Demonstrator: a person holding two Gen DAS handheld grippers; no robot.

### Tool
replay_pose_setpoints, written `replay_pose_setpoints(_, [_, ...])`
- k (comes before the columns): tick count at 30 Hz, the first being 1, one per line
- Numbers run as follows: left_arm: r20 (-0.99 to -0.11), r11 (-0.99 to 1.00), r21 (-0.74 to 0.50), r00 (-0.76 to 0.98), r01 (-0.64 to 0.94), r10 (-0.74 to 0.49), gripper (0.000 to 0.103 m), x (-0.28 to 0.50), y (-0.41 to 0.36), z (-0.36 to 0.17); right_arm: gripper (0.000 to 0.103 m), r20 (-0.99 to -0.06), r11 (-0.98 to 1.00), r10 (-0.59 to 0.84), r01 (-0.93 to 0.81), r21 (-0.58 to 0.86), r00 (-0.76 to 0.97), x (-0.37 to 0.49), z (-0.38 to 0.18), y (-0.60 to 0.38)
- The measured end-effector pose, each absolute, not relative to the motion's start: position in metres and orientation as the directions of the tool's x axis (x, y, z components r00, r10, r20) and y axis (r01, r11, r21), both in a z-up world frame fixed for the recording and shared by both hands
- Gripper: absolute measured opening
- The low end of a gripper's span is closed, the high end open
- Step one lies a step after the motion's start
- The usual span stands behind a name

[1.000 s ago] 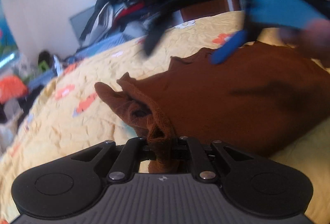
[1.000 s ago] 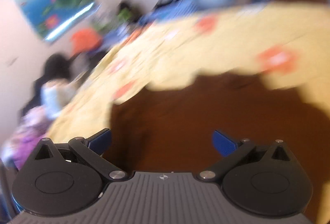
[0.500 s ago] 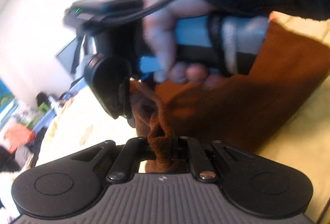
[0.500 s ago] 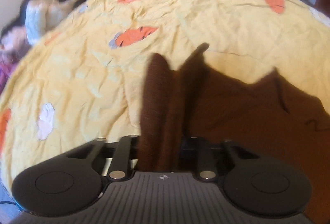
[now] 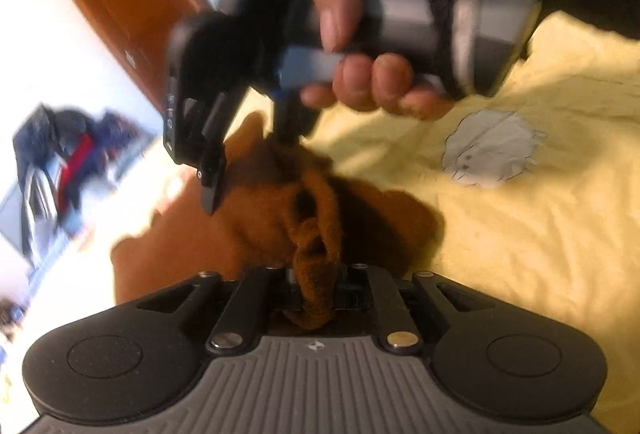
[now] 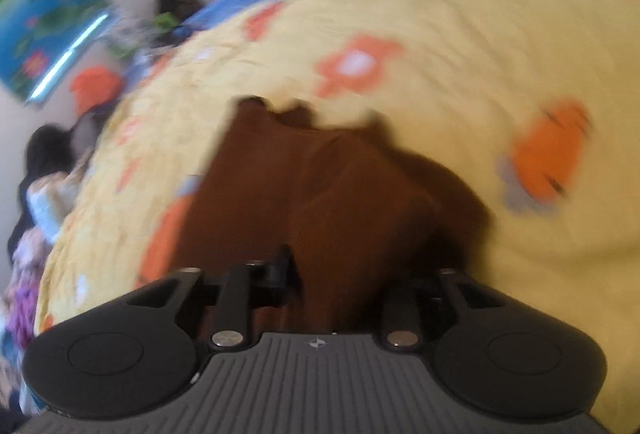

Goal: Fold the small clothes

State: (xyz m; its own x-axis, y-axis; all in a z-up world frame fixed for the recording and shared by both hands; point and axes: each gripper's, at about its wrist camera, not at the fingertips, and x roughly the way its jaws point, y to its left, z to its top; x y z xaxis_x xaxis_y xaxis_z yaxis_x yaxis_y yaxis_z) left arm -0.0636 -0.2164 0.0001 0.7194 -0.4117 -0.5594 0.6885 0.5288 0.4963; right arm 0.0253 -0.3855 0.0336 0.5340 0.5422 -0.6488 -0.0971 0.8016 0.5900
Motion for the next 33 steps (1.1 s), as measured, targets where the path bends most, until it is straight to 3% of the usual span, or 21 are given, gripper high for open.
replay_pose_setpoints(2, [-0.543,0.532,0.445,0.69,0.72,-0.479,0.017,-0.072,-0.202,0.016,0.056,-0.6,0.767,0.562,-0.088,0.635,0.569,0.02,0.038,-0.393])
replay_pose_setpoints(3, [-0.534,0.536,0.427,0.682,0.728,-0.5,0.021,-0.076,-0.192,0.022,0.058,-0.581,0.764,0.563,-0.102,0.637,0.588,0.02,0.041,-0.395])
replay_pose_setpoints(4, [-0.523,0.544,0.42,0.684,0.726,-0.51,0.037,-0.078,-0.182,0.028,0.058,-0.573,0.766,0.561,-0.112,0.633,0.598,0.021,0.044,-0.396])
replay_pose_setpoints(5, [-0.508,0.559,0.425,0.699,0.712,-0.504,0.064,-0.081,-0.174,0.032,0.057,-0.576,0.771,0.555,-0.112,0.627,0.6,0.023,0.045,-0.394])
replay_pose_setpoints(6, [-0.485,0.579,0.437,0.723,0.688,-0.493,0.077,-0.089,-0.171,0.036,0.054,-0.582,0.777,0.551,-0.114,0.619,0.599,0.026,0.045,-0.394])
replay_pose_setpoints(7, [-0.455,0.598,0.448,0.746,0.664,-0.487,0.091,-0.093,-0.162,0.038,0.031,-0.586,0.782,0.557,-0.135,0.608,0.589,0.028,0.044,-0.394])
replay_pose_setpoints(8, [-0.432,0.609,0.461,0.763,0.645,-0.48,0.091,-0.106,-0.158,0.036,0.017,-0.602,0.795,0.556,-0.153,0.588,0.573,0.031,0.043,-0.391])
replay_pose_setpoints(13, [-0.459,0.64,0.5,0.805,0.584,-0.376,0.091,-0.107,-0.135,0.025,0.018,-0.604,0.836,0.511,-0.188,0.516,0.612,0.036,0.052,-0.394])
replay_pose_setpoints(15, [-0.487,0.662,0.492,0.809,0.565,-0.328,0.091,-0.096,-0.13,0.018,0.035,-0.669,0.863,0.466,-0.129,0.489,0.579,0.041,0.041,-0.397])
replay_pose_setpoints(16, [-0.491,0.676,0.482,0.811,0.557,-0.318,0.091,-0.094,-0.127,0.018,0.055,-0.685,0.872,0.443,-0.099,0.48,0.578,0.038,0.035,-0.4])
replay_pose_setpoints(17, [-0.493,0.691,0.459,0.807,0.559,-0.325,0.091,-0.094,-0.122,0.02,0.06,-0.669,0.863,0.443,-0.083,0.497,0.597,0.029,0.037,-0.406])
replay_pose_setpoints(20, [-0.504,0.691,0.422,0.785,0.587,-0.359,0.091,-0.1,-0.114,0.021,0.061,-0.557,0.804,0.486,-0.096,0.586,0.674,-0.012,0.057,-0.424])
replay_pose_setpoints(23, [-0.507,0.635,0.485,0.785,0.601,-0.356,0.09,-0.108,-0.115,0.011,0.061,-0.526,0.789,0.523,-0.148,0.596,0.67,-0.043,0.071,-0.421])
replay_pose_setpoints(25, [-0.511,0.614,0.501,0.781,0.61,-0.359,0.085,-0.106,-0.122,0.002,0.055,-0.565,0.81,0.533,-0.188,0.555,0.63,-0.051,0.072,-0.402])
replay_pose_setpoints(26, [-0.524,0.609,0.495,0.772,0.62,-0.36,0.069,-0.104,-0.125,-0.001,0.049,-0.597,0.827,0.528,-0.206,0.524,0.604,-0.052,0.068,-0.39])
replay_pose_setpoints(28, [-0.55,0.607,0.459,0.744,0.649,-0.379,0.049,-0.099,-0.128,-0.004,0.041,-0.665,0.866,0.488,-0.218,0.45,0.566,-0.049,0.055,-0.37])
replay_pose_setpoints(29, [-0.56,0.599,0.434,0.722,0.673,-0.406,0.035,-0.097,-0.129,-0.002,0.028,-0.701,0.896,0.439,-0.212,0.391,0.562,-0.049,0.046,-0.364])
replay_pose_setpoints(30, [-0.577,0.6,0.403,0.701,0.691,-0.42,0.034,-0.096,-0.127,-0.001,0.022,-0.722,0.921,0.388,-0.227,0.315,0.572,-0.05,0.038,-0.362])
replay_pose_setpoints(33, [-0.597,0.65,0.276,0.656,0.709,-0.462,0.035,-0.097,-0.102,0.016,0.019,-0.691,0.891,0.439,-0.18,0.417,0.574,-0.054,0.033,-0.389])
